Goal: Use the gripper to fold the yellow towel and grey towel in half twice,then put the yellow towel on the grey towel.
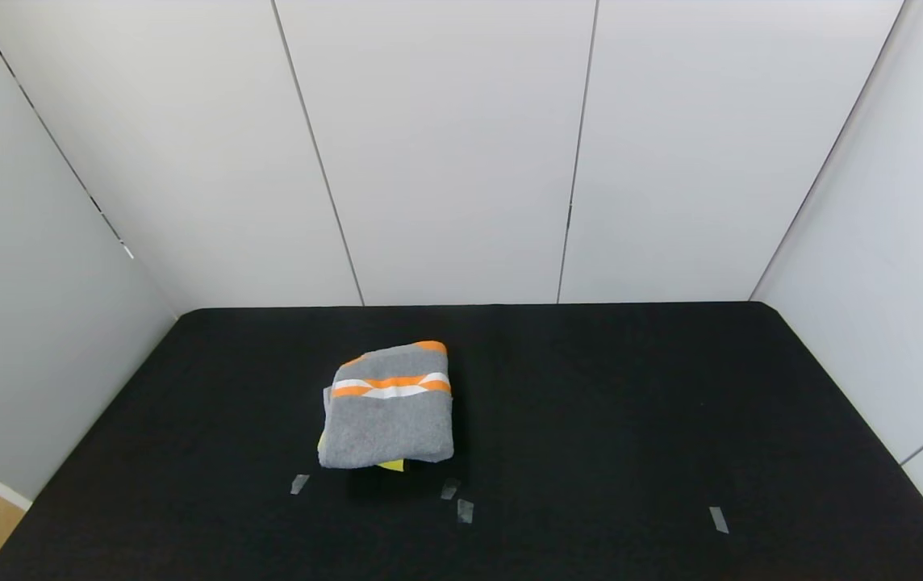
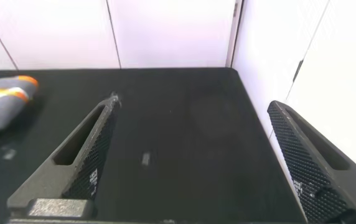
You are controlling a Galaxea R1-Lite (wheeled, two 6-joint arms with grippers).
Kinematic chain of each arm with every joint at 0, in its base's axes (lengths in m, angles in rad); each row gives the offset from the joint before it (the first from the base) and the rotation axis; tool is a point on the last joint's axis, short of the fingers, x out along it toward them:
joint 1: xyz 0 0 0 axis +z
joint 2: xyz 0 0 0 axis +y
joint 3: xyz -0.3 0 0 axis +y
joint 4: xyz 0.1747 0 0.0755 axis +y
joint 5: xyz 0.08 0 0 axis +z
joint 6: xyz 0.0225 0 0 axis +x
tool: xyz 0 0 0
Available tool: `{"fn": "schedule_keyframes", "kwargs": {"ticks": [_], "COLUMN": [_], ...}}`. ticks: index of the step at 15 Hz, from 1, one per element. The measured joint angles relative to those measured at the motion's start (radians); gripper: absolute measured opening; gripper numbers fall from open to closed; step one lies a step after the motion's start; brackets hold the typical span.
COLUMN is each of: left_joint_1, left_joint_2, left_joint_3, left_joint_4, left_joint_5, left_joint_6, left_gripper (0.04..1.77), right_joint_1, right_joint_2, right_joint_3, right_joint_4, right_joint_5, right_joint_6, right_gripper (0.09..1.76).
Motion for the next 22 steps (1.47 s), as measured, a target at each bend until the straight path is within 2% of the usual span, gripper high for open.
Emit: {"fn": "schedule_keyframes", "kwargs": {"ticks": [2,4,6,8,13,22], "left_joint_1": [0.0,0.0,0.0,0.0,0.0,0.0], "left_joint_2": [-0.007,-0.007,-0.008,-0.008,-0.009,-0.009], "left_joint_3": [0.114,0.26,0.417,0.54,0.656,0.67], "left_joint_4": [-0.131,-0.313,-0.526,-0.656,-0.702,-0.706], "left_joint_5": [0.023,0.04,0.055,0.073,0.081,0.09], "left_joint_6": [-0.005,-0.003,0.005,0.035,0.049,0.038], "left_gripper": [1.72,1.72,1.72,1.72,1.72,1.72], "right_joint_1": [0.0,0.0,0.0,0.0,0.0,0.0], "right_joint_2": [0.0,0.0,0.0,0.0,0.0,0.0], "right_joint_3": [0.063,0.126,0.151,0.157,0.158,0.153], "right_joint_4": [-0.054,-0.114,-0.091,-0.031,0.003,0.037], "right_joint_5": [0.002,0.005,0.007,0.007,0.001,-0.001], "right_joint_6": [-0.002,-0.002,0.011,0.014,0.027,0.022], "right_gripper": [1.71,1.71,1.71,1.71,1.71,1.71]}}
